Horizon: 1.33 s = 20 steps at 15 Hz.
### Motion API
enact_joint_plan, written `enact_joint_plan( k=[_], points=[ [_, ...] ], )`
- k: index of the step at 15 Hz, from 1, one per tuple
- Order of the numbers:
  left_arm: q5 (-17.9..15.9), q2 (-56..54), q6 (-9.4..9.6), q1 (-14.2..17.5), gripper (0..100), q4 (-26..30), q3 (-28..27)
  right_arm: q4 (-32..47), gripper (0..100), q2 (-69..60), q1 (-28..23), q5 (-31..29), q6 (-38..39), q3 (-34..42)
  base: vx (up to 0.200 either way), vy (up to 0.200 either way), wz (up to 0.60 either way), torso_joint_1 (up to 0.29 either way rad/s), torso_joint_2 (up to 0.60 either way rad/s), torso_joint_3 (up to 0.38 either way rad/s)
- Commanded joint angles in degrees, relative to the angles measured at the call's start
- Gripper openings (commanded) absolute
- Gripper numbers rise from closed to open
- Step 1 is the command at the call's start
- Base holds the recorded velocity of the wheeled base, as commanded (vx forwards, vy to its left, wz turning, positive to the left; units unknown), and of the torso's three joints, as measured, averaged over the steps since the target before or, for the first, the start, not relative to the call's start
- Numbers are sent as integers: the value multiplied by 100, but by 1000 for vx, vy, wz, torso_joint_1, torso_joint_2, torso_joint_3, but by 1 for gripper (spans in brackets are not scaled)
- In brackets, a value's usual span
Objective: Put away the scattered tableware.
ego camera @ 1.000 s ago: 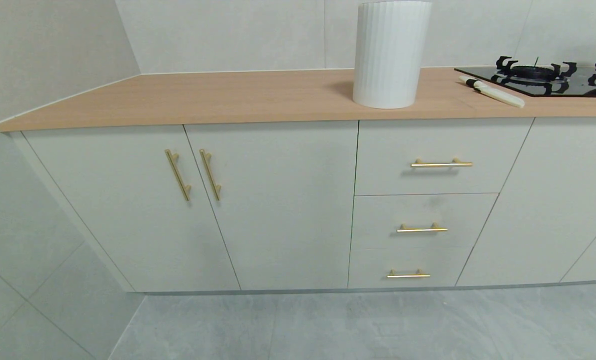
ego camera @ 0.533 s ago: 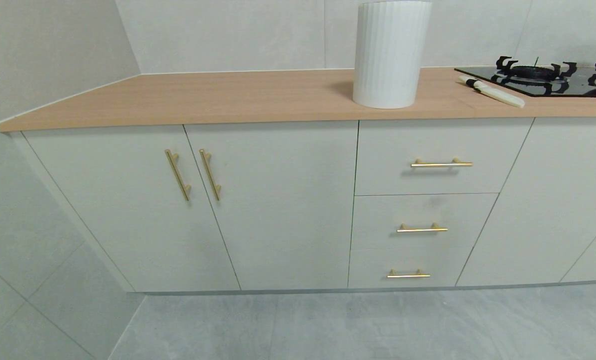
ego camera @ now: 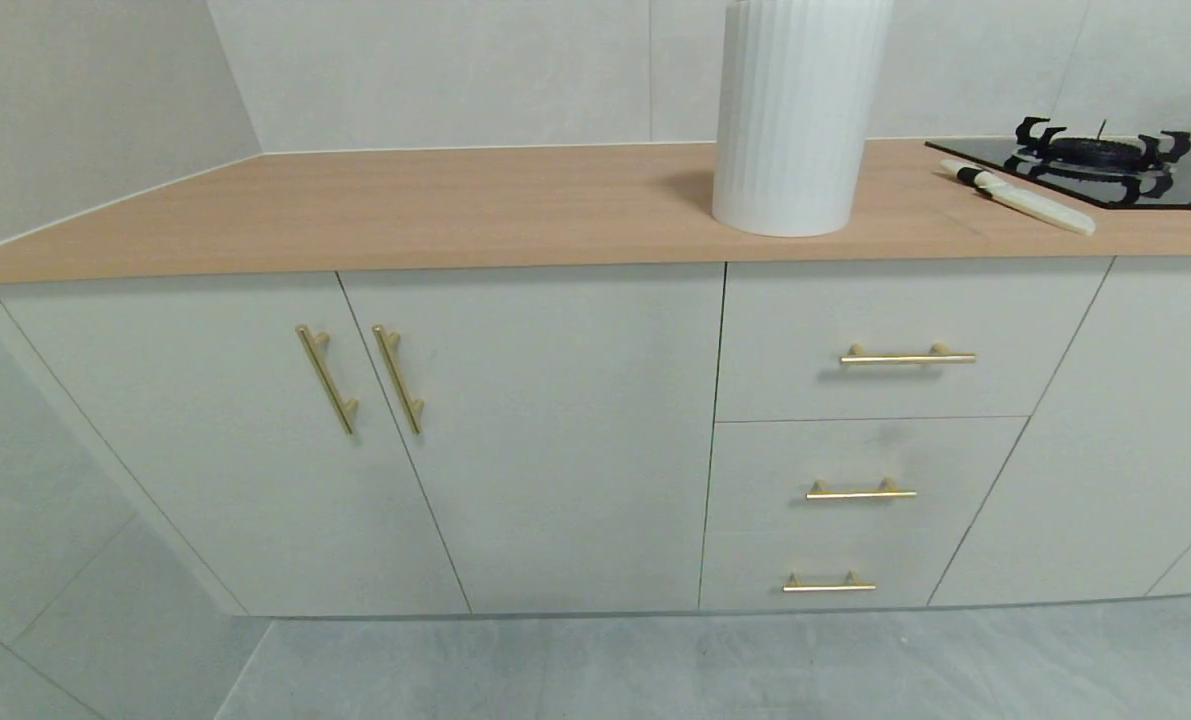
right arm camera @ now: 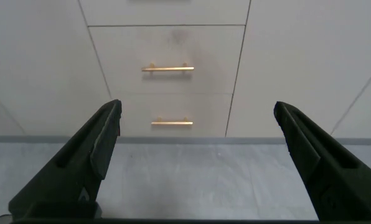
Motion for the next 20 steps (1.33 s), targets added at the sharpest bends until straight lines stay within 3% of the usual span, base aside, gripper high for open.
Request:
enact_joint_plan(
  k=[1, 15, 20],
  points=[
    [2, 0, -4, 1, 100, 1, 0, 2, 100, 13, 2, 2, -1, 2, 200, 0, 0, 7, -2, 7],
    [2, 0, -4, 1, 100, 1, 0, 2, 100, 13, 2, 2, 8, 2, 200, 0, 0, 2, 2, 4],
    [2, 0, -4, 1, 100, 1, 0, 2, 100, 13, 2, 2, -1, 2, 0, 0, 0, 0, 0, 0]
  ],
)
